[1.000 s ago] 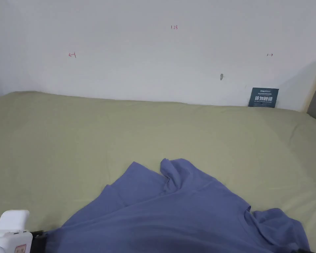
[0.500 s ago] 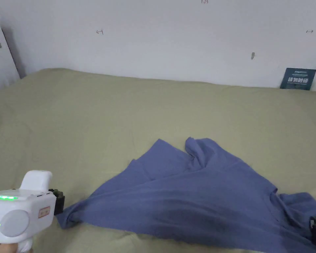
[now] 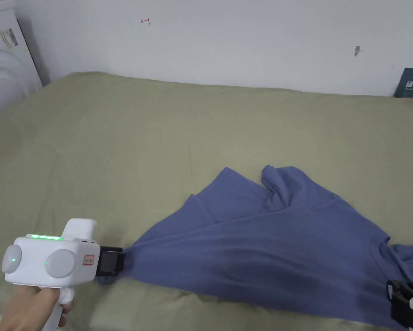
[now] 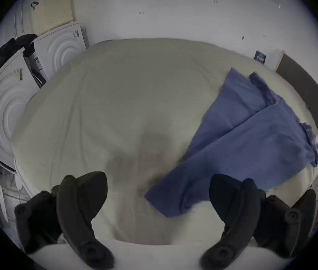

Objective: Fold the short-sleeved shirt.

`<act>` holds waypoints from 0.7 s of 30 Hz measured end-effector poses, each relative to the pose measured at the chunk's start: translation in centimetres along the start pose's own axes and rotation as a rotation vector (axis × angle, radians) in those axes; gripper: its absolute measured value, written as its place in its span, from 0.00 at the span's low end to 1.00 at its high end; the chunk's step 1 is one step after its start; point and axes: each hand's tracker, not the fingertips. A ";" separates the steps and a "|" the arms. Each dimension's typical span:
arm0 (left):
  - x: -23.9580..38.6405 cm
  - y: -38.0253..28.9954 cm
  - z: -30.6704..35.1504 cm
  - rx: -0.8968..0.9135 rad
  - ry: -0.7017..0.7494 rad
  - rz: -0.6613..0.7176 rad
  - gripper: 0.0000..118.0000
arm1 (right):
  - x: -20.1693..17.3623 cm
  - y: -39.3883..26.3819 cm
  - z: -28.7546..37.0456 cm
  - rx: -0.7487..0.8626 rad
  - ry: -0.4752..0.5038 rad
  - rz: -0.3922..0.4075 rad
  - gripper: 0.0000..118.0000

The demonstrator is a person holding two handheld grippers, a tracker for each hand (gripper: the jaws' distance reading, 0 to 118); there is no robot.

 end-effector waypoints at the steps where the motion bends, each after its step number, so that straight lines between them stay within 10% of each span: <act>1: 0.0 0.1 -0.8 -0.025 0.000 -0.005 0.93 | -0.1 -0.4 -0.1 -0.008 0.002 0.001 0.00; 4: 0.3 0.1 -1.8 -0.059 0.001 -0.035 0.86 | 0.0 -0.5 -0.7 -0.031 0.001 0.012 0.00; 8: 0.9 0.2 0.2 -0.013 -0.108 -0.013 0.01 | 0.6 -0.2 -1.5 -0.047 -0.005 0.014 0.00; 21: 3.1 0.8 0.7 -0.014 -0.084 -0.046 0.01 | 5.7 11.6 -14.9 -0.108 -0.033 0.038 0.00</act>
